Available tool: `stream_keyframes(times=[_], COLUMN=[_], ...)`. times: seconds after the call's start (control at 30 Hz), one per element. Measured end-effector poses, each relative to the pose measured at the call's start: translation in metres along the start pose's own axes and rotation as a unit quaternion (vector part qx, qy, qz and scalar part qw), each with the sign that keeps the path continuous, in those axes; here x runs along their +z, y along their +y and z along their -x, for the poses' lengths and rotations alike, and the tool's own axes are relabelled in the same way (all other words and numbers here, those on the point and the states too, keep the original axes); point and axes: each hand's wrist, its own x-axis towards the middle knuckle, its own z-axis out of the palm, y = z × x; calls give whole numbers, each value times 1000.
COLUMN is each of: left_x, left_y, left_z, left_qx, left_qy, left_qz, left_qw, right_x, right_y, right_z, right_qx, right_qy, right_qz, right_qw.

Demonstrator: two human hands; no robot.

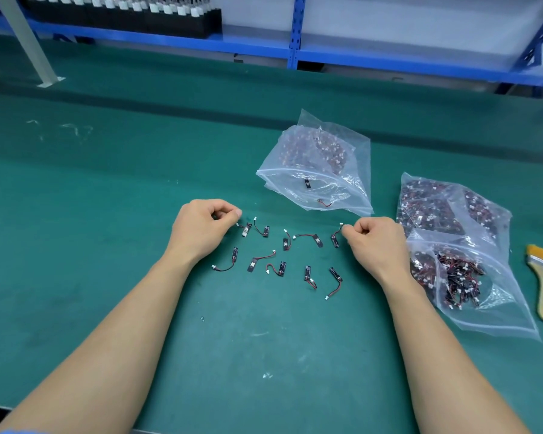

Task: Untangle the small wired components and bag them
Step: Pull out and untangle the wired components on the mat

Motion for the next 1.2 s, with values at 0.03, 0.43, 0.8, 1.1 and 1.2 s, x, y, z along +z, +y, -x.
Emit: stream_keyframes(times=[0.03, 0.43, 0.8, 1.1, 1.2], left_x=[0, -1, -1, 0, -1], left_y=[0, 2, 2, 3, 2], left_z=[0, 1, 1, 1, 1], left_qx=[-1, -3, -4, 0, 1], left_qy=[-1, -1, -1, 0, 0], left_qz=[-1, -2, -6, -11, -11], left_qw=[1000, 1000, 1000, 1000, 1000], right_x=[0, 1, 1, 1, 1], right_y=[0, 3, 4, 4, 4], right_z=[0, -2, -2, -2, -1], right_qx=[2, 4, 1, 2, 0], right_qy=[0, -2, 0, -1, 1], right_qz=[-2, -13, -29, -32, -28], right_qw=[1000, 1000, 1000, 999, 1000])
